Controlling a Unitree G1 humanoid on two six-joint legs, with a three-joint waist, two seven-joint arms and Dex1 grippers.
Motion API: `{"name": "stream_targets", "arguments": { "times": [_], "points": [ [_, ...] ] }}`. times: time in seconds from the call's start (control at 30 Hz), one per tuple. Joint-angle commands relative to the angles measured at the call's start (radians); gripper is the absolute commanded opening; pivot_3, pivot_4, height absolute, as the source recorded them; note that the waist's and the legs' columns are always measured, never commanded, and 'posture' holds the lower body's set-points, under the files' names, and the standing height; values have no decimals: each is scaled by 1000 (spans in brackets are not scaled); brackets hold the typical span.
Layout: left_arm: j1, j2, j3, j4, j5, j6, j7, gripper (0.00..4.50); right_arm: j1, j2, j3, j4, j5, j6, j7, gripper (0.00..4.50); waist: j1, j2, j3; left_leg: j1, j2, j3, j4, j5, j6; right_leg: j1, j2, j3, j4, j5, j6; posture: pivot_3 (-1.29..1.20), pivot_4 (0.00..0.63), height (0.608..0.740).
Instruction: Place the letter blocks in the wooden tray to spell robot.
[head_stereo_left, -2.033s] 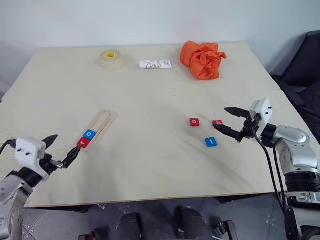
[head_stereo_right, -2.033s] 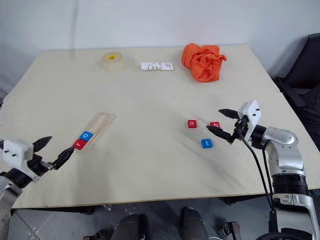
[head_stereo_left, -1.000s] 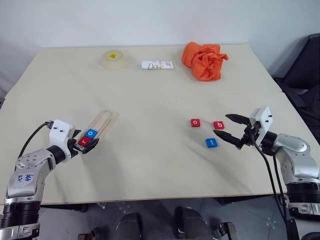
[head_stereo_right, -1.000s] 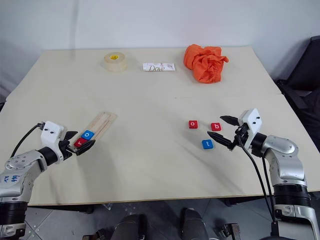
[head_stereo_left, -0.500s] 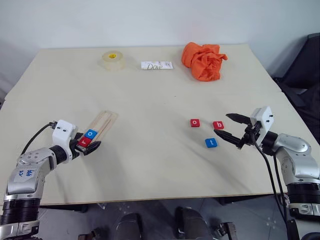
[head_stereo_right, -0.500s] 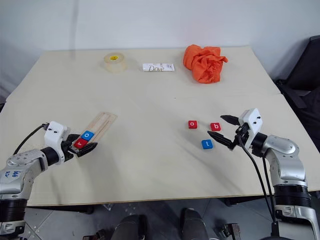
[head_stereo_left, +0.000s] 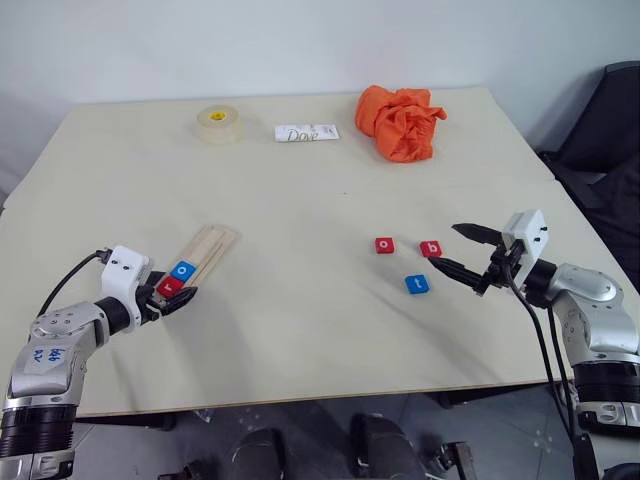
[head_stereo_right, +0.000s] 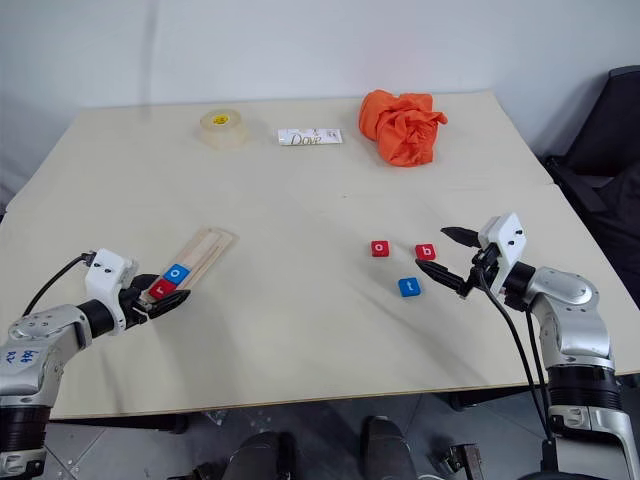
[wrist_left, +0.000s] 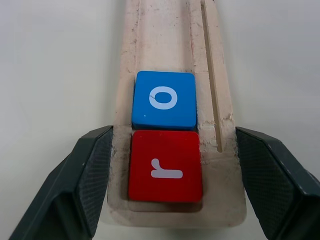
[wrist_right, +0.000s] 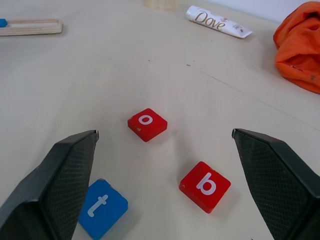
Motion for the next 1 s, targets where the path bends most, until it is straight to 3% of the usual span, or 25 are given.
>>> {"name": "stream_targets", "arguments": {
  "times": [0.03, 0.47, 0.77, 1.0],
  "points": [
    [-38, 8, -39, -32, -12, -111, -105, 3393, -10, -32, -32, -18, 12, -15, 10, 4500, 2, -1, 0, 0, 0, 0, 0, 0, 0, 0, 0, 0, 0, 0, 0, 0, 150, 740],
    [-271, 61, -318, -19, 38, -184, -468, 3393, 78, -69, -43, -92, 30, -12, 51, 4500, 3, -2, 1, -3, 0, 1, 0, -1, -2, -1, 1, 1, -3, 0, 0, 0, 150, 740],
    [-415, -45, -485, -3, 105, -206, -521, 3393, 255, -166, -62, -175, 45, -68, 213, 4500, 3, -3, 2, -3, 0, 2, 2, -1, -2, 0, 2, 2, -5, 1, 2, 0, 150, 740],
    [-434, -89, -523, 9, 130, -221, -531, 3393, 250, -168, -71, -184, 70, -74, 224, 4500, 2, -5, 3, -3, 0, 1, 4, -1, -2, 0, 2, 3, -4, 1, 2, 0, 150, 740]
  ]
}}
